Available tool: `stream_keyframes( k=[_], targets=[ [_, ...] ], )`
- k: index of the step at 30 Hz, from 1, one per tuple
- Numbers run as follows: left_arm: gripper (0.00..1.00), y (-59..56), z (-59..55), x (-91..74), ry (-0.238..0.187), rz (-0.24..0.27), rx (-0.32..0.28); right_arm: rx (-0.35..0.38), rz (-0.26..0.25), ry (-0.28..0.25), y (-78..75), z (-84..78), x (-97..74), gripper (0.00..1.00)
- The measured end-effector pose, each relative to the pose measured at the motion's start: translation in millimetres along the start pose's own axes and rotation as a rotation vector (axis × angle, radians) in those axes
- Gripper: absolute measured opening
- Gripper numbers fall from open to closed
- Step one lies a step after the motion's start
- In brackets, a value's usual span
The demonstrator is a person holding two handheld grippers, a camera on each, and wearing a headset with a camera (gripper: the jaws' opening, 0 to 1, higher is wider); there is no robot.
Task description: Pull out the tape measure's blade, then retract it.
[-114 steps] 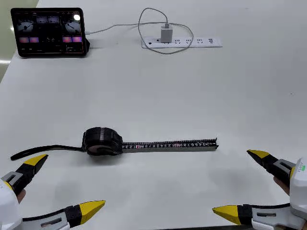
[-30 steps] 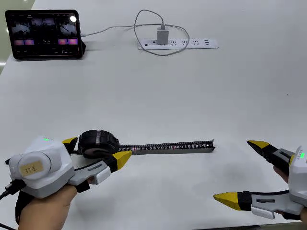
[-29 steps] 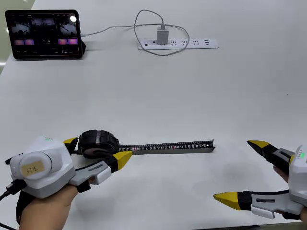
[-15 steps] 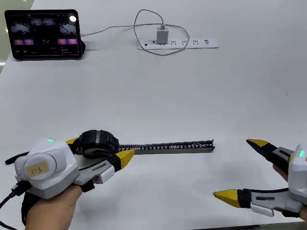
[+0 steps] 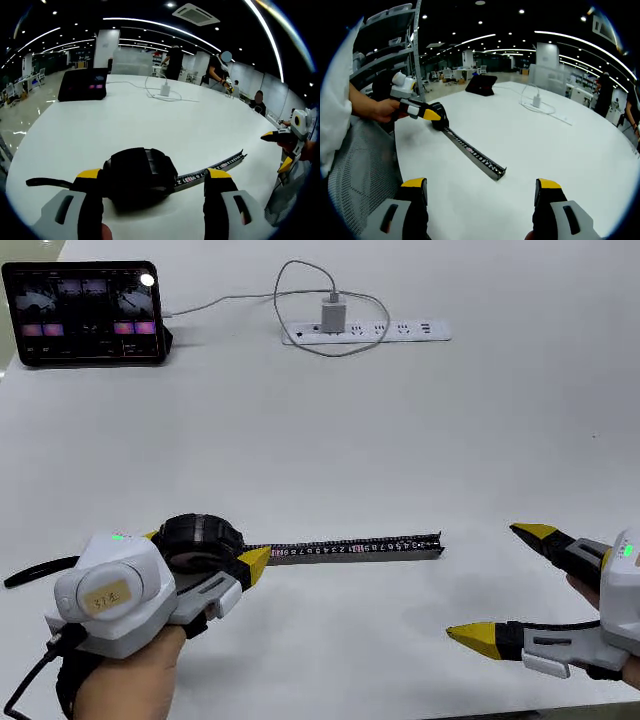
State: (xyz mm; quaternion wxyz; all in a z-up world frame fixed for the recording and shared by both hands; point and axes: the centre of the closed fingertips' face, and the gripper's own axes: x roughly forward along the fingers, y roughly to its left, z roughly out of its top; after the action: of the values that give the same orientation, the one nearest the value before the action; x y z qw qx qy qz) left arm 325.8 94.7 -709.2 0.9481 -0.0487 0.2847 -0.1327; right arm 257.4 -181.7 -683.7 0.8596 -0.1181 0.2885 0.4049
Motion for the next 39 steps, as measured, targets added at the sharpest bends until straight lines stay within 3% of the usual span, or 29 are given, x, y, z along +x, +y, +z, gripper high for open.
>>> stream_keyframes(
  k=[5,16,20,39],
  targets=[
    [0.71,7.7,-0.6,1.7,0.015,0.062,-0.007,-0.001,0.000,-0.004,-1.4,2.0,1.0,0.87],
    [0.64,14.8,-3.4,5.5,0.037,0.117,-0.046,-0.007,-0.005,-0.006,-5.7,5.2,0.8,0.86],
    [0.63,17.3,-3.1,6.1,0.033,0.124,-0.078,-0.007,-0.005,-0.006,-5.3,5.3,1.5,0.86],
    [0.62,19.4,-5.8,9.2,0.058,0.138,-0.085,-0.029,0.001,0.023,-12.1,-0.1,5.3,0.83]
  ],
)
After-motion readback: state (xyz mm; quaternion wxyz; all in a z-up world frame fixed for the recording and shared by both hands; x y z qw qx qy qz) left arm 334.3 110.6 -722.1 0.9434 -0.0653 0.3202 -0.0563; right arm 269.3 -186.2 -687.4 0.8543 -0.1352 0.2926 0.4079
